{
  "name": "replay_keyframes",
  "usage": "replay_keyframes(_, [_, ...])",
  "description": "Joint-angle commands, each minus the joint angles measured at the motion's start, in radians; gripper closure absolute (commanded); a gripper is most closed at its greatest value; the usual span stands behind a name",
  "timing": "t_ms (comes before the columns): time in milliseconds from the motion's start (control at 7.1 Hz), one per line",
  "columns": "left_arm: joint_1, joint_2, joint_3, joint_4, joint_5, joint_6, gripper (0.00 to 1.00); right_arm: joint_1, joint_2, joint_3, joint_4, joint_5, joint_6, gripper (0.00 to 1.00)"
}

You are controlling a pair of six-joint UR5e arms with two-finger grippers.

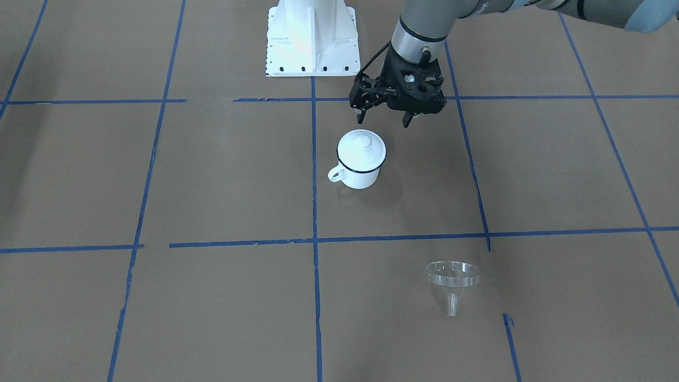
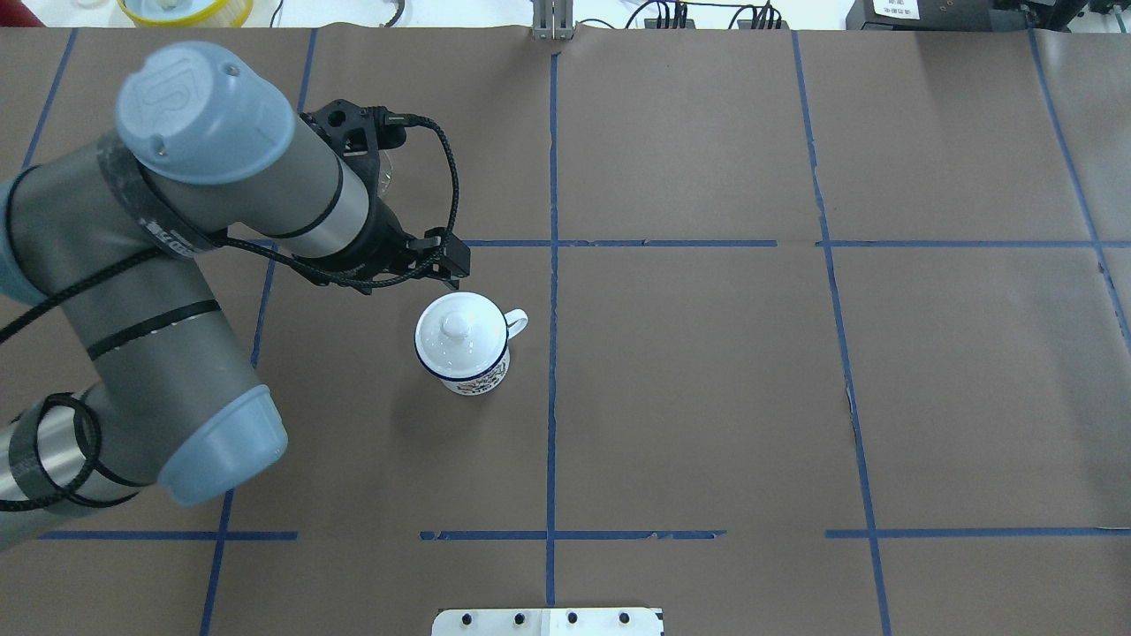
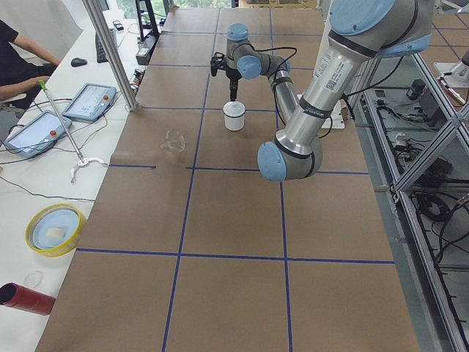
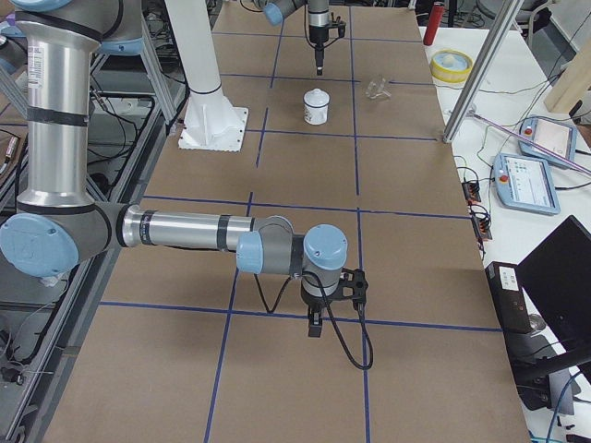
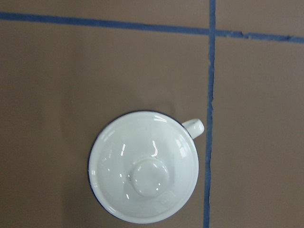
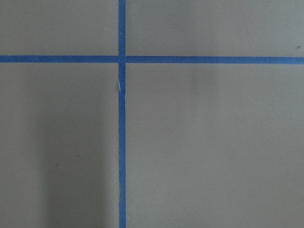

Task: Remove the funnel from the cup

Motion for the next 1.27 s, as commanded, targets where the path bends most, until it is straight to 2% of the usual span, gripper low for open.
replay_keyframes(0, [-0.184, 0.081, 0.005, -0.001, -0.069, 0.268, 0.0, 0.0, 0.0, 0.0, 0.0, 0.0, 0.0, 0.0])
replay_keyframes(141, [-0.282, 0.128, 0.03, 0.001, -0.118, 0.404, 0.0, 0.0, 0.001, 0.0, 0.0, 0.0, 0.0, 0.0])
replay_keyframes(282, [-0.374, 0.16, 0.082, -0.005, -0.128, 0.539, 0.0, 0.0, 0.0, -0.001, 0.0, 0.0, 0.0, 0.0])
replay_keyframes(422, [-0.425, 0.209, 0.138, -0.013, -0.196, 0.715, 0.0, 0.0, 0.0, 0.0, 0.0, 0.0, 0.0, 0.0])
replay_keyframes(704, [-0.589, 0.302, 0.254, -0.032, -0.236, 1.016, 0.0, 0.0, 0.0, 0.0, 0.0, 0.0, 0.0, 0.0])
replay_keyframes(1126, [-0.821, 0.393, 0.298, -0.026, -0.269, 1.201, 0.0, 0.0, 0.0, 0.0, 0.0, 0.0, 0.0, 0.0])
